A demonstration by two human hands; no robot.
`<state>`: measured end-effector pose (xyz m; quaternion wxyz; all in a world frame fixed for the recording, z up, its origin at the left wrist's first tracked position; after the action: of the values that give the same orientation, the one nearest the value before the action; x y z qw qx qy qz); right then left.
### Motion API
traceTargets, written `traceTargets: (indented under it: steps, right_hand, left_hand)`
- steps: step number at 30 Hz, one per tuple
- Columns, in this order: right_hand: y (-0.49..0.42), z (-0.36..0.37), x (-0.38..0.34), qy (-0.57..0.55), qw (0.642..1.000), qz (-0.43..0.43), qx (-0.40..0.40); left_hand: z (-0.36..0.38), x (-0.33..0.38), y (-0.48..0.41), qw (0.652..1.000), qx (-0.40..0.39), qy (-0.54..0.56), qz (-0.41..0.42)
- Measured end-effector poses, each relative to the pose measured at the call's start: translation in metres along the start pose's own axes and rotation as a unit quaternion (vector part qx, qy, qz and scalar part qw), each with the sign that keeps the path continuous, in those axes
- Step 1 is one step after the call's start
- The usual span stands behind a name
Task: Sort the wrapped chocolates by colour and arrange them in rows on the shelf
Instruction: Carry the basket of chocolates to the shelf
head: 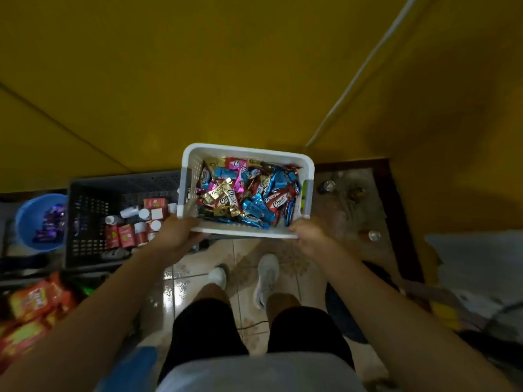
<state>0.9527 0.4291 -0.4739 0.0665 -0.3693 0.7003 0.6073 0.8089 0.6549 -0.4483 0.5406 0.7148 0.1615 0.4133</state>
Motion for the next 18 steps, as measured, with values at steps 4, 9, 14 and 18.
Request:
traceTargets:
  steps: [4, 9, 14, 18]
  right_hand:
    - [0.036, -0.027, 0.046, -0.024, 0.999, 0.019, 0.045]
    - [0.121, -0.042, 0.077, -0.186, 0.975, 0.045, 0.113]
    - [0.185, -0.04, 0.125, -0.334, 0.926, 0.038, 0.174]
    - [0.238, -0.053, 0.183, -0.417, 0.872, 0.038, 0.253]
  left_hand:
    - [0.001, -0.031, 0.025, 0.998, -0.061, -0.011, -0.017]
    - [-0.003, -0.058, 0.037, 0.988, -0.139, -0.047, -0.048]
    - [-0.002, -0.06, 0.064, 0.966, -0.201, -0.159, -0.02]
    - [0.025, -0.077, 0.107, 0.933, -0.255, -0.252, 0.023]
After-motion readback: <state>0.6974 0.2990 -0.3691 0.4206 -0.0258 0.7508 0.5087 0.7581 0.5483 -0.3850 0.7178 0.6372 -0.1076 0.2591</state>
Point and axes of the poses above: each hand's wrist, its own y-axis away from the middle knuckle, its own z-axis out of the palm, x = y × z, the point moved 6 cm from there along -y, towards the middle knuckle, and after that the axes turned 7 degrees about -z, right-handed, at the moved point
